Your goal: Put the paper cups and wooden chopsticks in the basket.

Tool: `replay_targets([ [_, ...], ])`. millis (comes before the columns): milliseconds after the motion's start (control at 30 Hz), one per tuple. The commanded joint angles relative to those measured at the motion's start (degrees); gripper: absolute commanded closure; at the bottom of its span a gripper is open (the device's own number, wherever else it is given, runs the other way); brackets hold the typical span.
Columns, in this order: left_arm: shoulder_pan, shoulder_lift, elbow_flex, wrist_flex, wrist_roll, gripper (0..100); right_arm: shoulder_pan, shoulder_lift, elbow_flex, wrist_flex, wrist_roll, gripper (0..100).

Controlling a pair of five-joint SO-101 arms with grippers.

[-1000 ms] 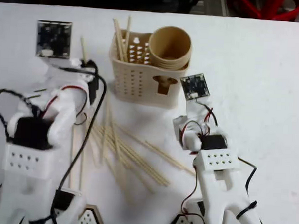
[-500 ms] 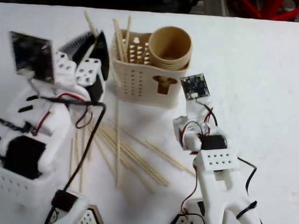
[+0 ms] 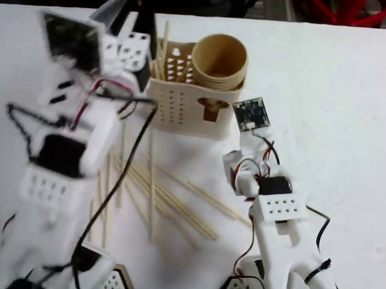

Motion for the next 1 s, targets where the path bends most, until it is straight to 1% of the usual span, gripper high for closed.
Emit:
replay_targets([
  [0, 0.66, 5.23, -2.64, -2.9, -2.2, 97, 0.75, -1.98, -0.53, -1.1, -0.53, 97.4],
  [100, 0.66, 8.92, -2.64, -2.81, -3.96, 97, 0.75, -2.15, -0.53, -1.1, -0.53, 97.4],
  [167, 0.66, 10.77, -2.64, -2.64, -4.57, 92, 0.75, -2.15, -0.53, -1.1, -0.53, 97.4],
  [267, 0.48, 12.18, -2.64, -1.93, -2.55, 82, 0.75, -2.24, -0.53, -1.1, -0.53, 97.4],
  [300, 0.31, 12.09, -2.9, -1.05, -2.11, 81, 0.75, -2.24, -0.53, -1.1, -0.53, 97.4],
  [400, -0.31, 11.21, -4.92, 1.93, -2.11, 82, 0.75, -2.24, -0.53, -1.1, -0.53, 97.4],
  [600, -1.8, 5.49, -7.21, 12.66, -2.29, 84, 0.75, -2.24, -0.53, -1.1, -0.53, 97.4],
  [833, -7.16, -2.07, -6.86, 26.81, -2.37, 85, 0.75, -1.89, -0.53, -1.1, -0.44, 97.4],
  [967, -9.45, -4.35, -6.86, 34.55, -8.0, 85, 0.75, -1.8, -0.53, -1.1, -0.44, 97.4],
])
